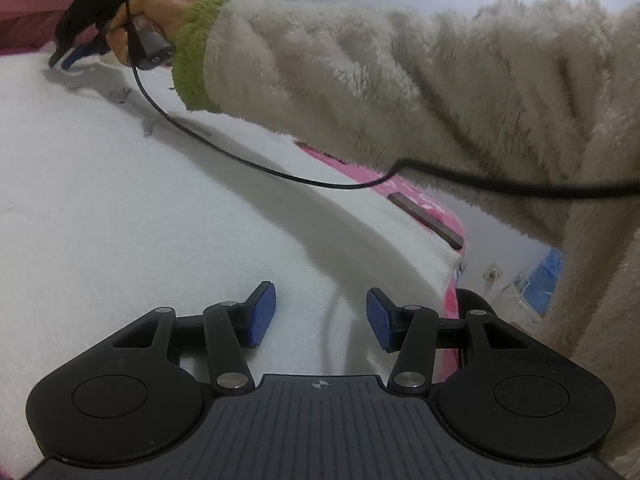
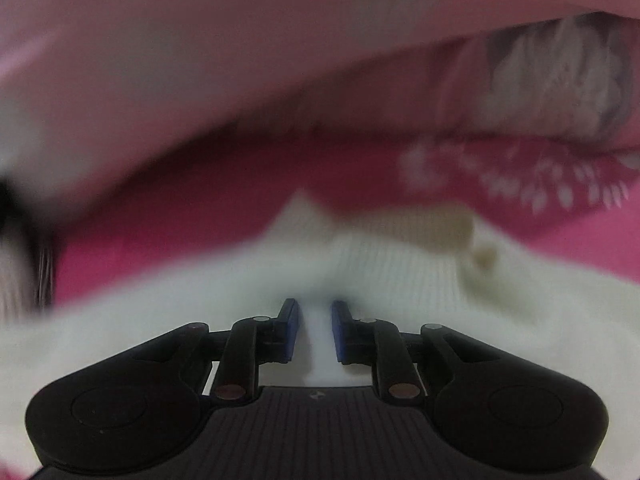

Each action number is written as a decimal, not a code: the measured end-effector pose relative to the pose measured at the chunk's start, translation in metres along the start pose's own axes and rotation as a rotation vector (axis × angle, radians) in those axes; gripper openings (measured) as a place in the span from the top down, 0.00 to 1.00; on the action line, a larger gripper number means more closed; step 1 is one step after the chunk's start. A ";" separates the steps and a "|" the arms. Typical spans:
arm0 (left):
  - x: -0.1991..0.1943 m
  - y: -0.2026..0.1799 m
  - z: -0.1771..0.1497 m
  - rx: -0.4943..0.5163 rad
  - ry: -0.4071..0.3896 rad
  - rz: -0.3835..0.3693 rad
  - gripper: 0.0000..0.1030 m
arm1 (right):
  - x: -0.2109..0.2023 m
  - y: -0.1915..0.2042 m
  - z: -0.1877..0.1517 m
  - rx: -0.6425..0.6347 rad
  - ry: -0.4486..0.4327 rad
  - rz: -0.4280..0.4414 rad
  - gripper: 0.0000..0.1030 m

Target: Fold clothes

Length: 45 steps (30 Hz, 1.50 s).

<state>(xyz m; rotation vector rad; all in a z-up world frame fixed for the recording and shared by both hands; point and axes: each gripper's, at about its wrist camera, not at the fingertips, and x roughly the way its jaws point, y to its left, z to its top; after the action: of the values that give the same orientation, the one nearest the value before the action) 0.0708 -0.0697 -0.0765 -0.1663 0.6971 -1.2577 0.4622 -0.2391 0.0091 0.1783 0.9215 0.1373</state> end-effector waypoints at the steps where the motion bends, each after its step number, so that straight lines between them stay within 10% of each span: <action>1: 0.000 0.000 0.000 0.000 0.000 0.000 0.51 | -0.004 0.002 0.001 -0.002 -0.010 -0.010 0.82; 9: -0.002 0.002 0.000 0.002 0.005 -0.005 0.50 | -0.025 0.049 -0.022 -0.206 0.114 0.072 0.80; 15: -0.004 0.002 0.000 0.006 0.004 -0.007 0.50 | 0.009 0.042 0.015 -0.079 -0.068 0.056 0.80; 25: -0.009 0.005 0.000 -0.003 0.007 -0.011 0.50 | -0.261 -0.083 -0.012 0.051 -0.420 -0.015 0.80; 28: -0.008 0.004 0.000 -0.007 0.008 -0.015 0.50 | -0.301 -0.097 -0.016 0.014 -0.322 -0.076 0.76; 37: -0.008 0.003 0.002 -0.013 0.007 -0.022 0.50 | -0.118 -0.101 -0.045 -0.023 0.126 -0.141 0.75; 45: -0.007 0.010 0.002 -0.061 0.001 -0.062 0.50 | -0.030 -0.120 -0.006 0.105 -0.010 -0.166 0.78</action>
<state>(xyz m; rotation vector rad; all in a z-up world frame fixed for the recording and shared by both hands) 0.0793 -0.0601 -0.0773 -0.2385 0.7361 -1.2963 0.4446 -0.3615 0.0033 0.1981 0.9304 -0.0658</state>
